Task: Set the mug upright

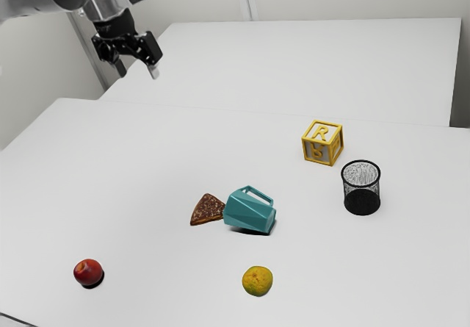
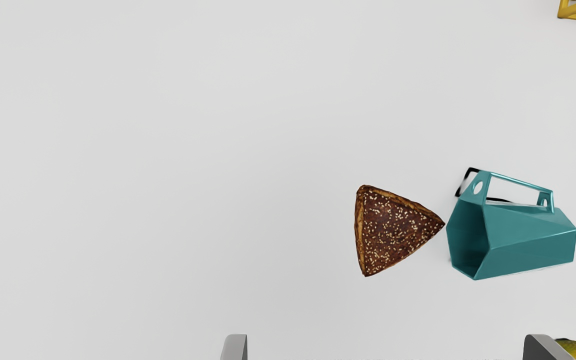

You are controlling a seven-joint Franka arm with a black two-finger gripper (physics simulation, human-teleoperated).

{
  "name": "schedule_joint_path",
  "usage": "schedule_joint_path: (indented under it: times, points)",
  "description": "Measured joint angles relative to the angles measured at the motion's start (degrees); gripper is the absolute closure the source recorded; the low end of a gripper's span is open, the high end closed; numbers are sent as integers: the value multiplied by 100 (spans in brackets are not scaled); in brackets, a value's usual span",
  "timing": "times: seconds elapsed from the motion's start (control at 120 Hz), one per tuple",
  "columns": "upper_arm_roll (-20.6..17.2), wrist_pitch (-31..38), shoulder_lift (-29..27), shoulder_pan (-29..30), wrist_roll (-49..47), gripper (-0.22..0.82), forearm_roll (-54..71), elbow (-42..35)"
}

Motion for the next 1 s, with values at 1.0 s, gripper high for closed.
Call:
schedule_joint_path:
  times: [1.0]
  points:
    - [-69, 2476, 1032, -14, 3710, 0, -7141, -4123]
